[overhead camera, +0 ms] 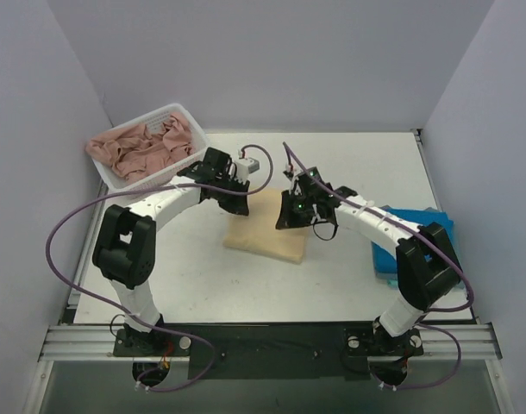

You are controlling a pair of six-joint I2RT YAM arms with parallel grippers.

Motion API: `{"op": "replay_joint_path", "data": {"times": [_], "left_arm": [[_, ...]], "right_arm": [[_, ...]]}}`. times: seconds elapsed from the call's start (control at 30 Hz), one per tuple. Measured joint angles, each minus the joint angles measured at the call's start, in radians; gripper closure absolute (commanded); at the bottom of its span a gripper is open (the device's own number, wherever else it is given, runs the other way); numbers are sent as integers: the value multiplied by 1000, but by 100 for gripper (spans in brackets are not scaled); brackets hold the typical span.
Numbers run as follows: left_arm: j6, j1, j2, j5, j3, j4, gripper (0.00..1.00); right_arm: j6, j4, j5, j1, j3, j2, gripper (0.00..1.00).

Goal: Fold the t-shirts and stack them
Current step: Fold the long partially folded tshirt into a neat square, then put the neatly folded tshirt into the corner of the board with the right arm

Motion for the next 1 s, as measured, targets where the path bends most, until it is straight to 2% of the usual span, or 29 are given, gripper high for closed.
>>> {"op": "replay_joint_path", "data": {"times": [0.2, 0.3, 0.4, 0.47, 0.5, 0.57, 0.63, 0.8, 1.0], "left_arm": [[-85, -8, -3, 16, -251, -2, 96], [-114, 2, -8, 27, -314, 6, 96], [-115, 2, -21, 20, -323, 10, 90], [-106, 2, -26, 14, -323, 2, 80], [-97, 3, -30, 11, -322, -7, 77], [-76, 5, -43, 5, -315, -42, 70], [-56, 9, -63, 2, -295, -83, 66], [-36, 20, -98, -3, -229, -92, 65], [-59, 20, -101, -4, -238, -4, 65]], "right_arm": [[126, 77, 24, 18, -328, -6, 100], [174, 114, 21, 0, -385, -37, 100], [181, 115, 43, -8, -405, -67, 100], [177, 93, 60, -17, -409, -96, 85], [174, 79, 64, -32, -410, -115, 66], [168, 52, 67, -78, -411, -163, 39], [153, 37, 65, -137, -411, -214, 26], [122, 35, 53, -246, -363, -230, 25], [135, 154, -43, -282, -287, -13, 26]]}}
